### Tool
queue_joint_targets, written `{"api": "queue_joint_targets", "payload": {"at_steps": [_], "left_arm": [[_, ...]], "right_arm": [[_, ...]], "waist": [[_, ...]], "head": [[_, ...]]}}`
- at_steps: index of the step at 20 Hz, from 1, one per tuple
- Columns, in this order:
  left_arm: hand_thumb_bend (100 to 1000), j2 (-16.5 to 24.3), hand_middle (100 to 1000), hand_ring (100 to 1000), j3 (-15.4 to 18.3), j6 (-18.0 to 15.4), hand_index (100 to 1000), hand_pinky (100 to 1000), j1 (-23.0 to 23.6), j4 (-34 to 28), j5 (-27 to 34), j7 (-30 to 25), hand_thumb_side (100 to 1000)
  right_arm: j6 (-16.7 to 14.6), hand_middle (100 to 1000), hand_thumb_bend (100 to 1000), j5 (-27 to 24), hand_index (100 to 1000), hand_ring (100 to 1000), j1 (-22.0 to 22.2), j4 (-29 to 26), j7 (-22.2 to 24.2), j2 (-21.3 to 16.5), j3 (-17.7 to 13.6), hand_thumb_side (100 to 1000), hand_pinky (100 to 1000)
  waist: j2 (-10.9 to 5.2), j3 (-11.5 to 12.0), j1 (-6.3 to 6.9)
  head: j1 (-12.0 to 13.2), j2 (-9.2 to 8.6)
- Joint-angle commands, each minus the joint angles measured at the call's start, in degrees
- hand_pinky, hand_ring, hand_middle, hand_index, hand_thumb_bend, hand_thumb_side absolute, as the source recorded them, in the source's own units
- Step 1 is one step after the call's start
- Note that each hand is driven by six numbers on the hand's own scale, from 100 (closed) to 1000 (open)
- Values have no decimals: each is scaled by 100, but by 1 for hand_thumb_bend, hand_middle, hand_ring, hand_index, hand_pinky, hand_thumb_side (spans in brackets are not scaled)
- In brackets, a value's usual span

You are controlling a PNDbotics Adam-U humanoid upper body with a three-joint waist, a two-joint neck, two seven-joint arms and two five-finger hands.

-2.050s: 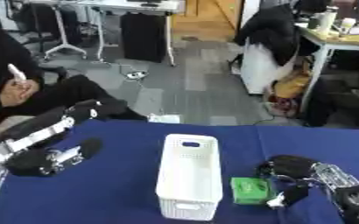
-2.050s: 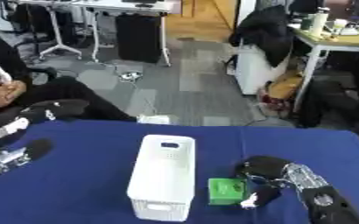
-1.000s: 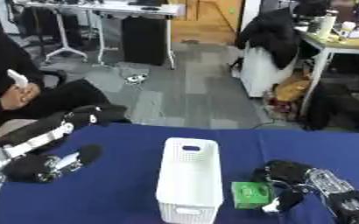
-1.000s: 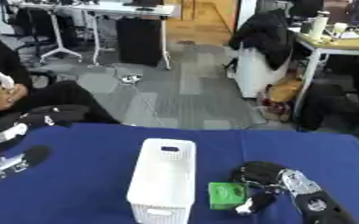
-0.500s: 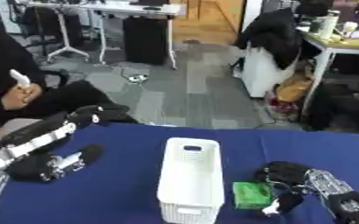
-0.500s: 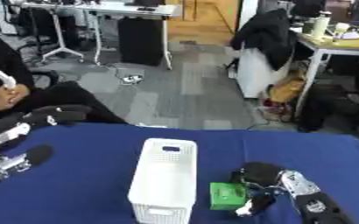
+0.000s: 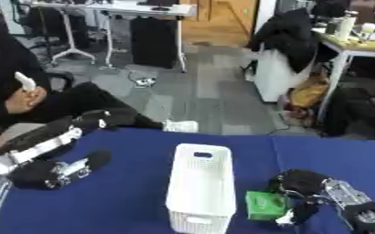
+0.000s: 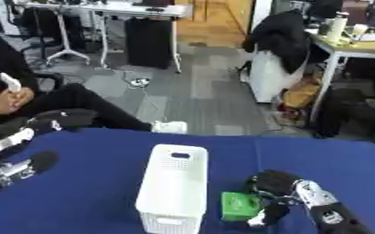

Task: Pick up objects on the table and place them in the box.

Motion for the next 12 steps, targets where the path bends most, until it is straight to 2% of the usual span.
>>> {"api": "queue_joint_targets", "payload": {"at_steps": [1,4,8,10,12], "left_arm": [[110,49,1000,970,20,-11,987,864,-136,-123,60,-14,1000],[110,49,1000,970,19,-12,987,864,-137,-125,61,-17,1000],[110,47,1000,969,20,-12,987,864,-139,-126,61,-20,1000],[110,46,1000,969,20,-11,987,864,-140,-127,60,-21,1000],[110,45,1000,969,20,-11,987,864,-140,-128,60,-23,1000]], "right_arm": [[5,575,694,44,744,490,-61,2,-162,-81,-41,944,276],[-26,540,709,85,715,459,-55,43,-240,-86,-48,869,222],[-3,487,717,107,677,399,-47,82,-358,-95,-79,814,100],[40,465,717,95,656,372,-45,96,-422,-97,-94,803,100],[88,408,721,72,598,318,-43,93,-514,-99,-103,763,100]], "waist": [[-55,5,8],[-55,5,8],[-54,8,7],[-53,9,7],[-53,9,7]], "head": [[29,-52],[38,-61],[47,-60],[52,-61],[58,-61]]}}
